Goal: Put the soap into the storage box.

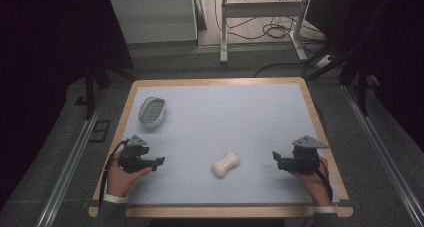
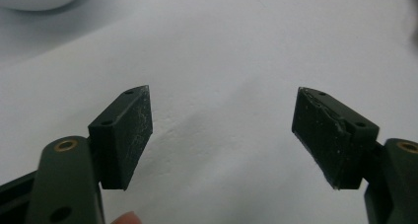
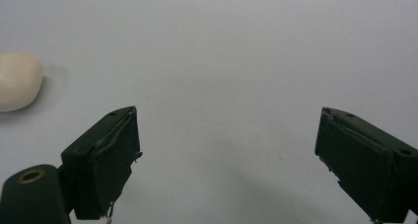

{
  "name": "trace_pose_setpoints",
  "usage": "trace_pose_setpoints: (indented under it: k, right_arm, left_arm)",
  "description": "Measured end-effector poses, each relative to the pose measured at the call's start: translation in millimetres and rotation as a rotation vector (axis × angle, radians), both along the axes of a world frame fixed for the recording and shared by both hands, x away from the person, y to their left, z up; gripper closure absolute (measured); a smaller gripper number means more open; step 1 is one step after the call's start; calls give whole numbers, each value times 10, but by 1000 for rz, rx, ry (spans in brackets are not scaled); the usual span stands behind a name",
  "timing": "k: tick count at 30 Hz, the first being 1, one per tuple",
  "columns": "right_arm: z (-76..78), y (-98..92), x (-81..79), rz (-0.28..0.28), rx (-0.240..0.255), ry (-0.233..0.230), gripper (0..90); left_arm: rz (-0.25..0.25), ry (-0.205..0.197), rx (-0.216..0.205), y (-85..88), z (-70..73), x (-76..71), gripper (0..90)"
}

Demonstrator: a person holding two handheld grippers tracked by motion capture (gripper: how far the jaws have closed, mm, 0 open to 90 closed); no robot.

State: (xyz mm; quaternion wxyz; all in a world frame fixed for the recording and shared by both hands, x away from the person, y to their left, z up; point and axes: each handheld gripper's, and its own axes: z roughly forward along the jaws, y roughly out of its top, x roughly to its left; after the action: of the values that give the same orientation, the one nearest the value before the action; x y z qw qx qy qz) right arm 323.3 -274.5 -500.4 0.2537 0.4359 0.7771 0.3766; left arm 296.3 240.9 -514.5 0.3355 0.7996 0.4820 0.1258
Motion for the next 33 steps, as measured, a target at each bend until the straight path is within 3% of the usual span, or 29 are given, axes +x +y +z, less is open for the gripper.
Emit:
trace_pose_setpoints:
  k: [12, 19, 31, 33]
  right_arm:
    - [32, -42, -3, 32, 10, -8, 98]
    - [28, -56, 1, 29, 59, 17, 100]
    - [8, -138, -7, 2, 55, 20, 101]
    - [11, -149, -12, 1, 52, 21, 101]
  left_arm:
    - [29, -7, 16, 22, 9, -56, 234]
    - [26, -13, 30, 10, 44, -96, 232]
    - [32, -20, 23, 13, 83, -104, 230]
    - [25, -19, 3, -12, 115, -119, 227]
